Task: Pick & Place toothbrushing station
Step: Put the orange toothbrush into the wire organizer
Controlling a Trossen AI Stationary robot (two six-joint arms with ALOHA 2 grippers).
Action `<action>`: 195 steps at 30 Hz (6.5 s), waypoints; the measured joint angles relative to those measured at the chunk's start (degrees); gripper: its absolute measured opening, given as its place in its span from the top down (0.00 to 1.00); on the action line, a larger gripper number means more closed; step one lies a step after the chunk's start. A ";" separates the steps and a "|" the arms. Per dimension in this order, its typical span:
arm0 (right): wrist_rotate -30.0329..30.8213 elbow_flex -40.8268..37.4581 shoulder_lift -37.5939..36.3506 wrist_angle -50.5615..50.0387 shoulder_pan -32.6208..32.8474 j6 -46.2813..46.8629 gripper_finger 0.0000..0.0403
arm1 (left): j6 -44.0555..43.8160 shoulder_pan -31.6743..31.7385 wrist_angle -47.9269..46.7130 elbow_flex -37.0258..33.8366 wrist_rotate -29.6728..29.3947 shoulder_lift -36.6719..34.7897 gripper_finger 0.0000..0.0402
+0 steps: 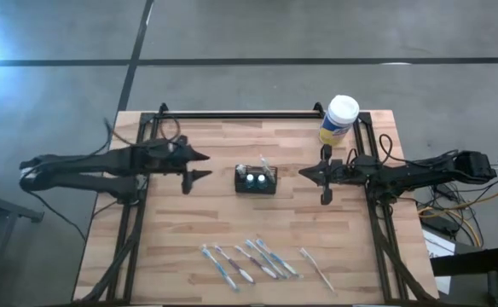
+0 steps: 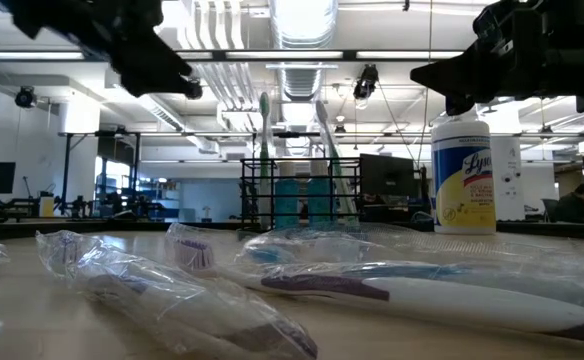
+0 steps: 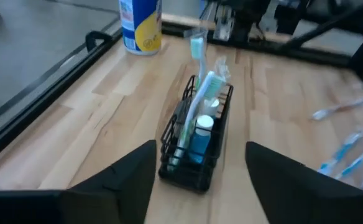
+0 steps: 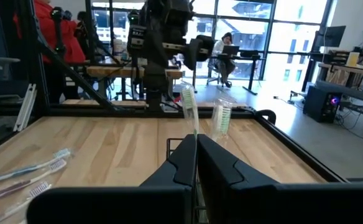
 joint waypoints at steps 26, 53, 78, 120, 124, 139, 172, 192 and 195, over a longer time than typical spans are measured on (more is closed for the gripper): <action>0.02 0.00 0.00 0.06 -0.02 -0.20 0.98 | 2.65 -0.04 11.75 -31.37 6.46 -35.21 0.99; -0.04 1.79 -0.07 -7.94 0.86 14.93 0.98 | -1.52 -0.04 11.95 -32.85 9.30 -35.35 0.99; 22.91 32.18 1.75 -72.87 39.66 50.18 0.98 | 2.61 -0.04 13.83 -33.16 8.63 -30.88 0.99; 1.60 75.06 58.65 -107.71 46.10 74.36 0.50 | 0.30 -0.04 14.24 -33.12 8.52 -30.56 0.99; 1.04 74.92 61.89 -107.37 46.00 74.28 0.50 | 0.30 -0.06 13.70 -33.09 8.50 -30.51 0.99; -1.87 70.69 64.02 -105.20 45.11 73.64 0.50 | -0.04 -0.07 13.42 -33.07 8.49 -30.52 0.99; 24.75 66.16 46.63 -96.10 43.31 55.86 0.96 | -0.10 -0.04 13.34 -33.22 8.48 -30.09 0.99; 36.10 44.84 13.46 -55.10 41.13 10.45 0.97 | -0.29 -0.05 13.18 -33.31 8.51 -28.26 0.99; 29.29 35.75 6.17 -40.39 39.54 3.85 0.97 | 0.13 -0.06 13.23 -33.32 8.51 -27.65 0.99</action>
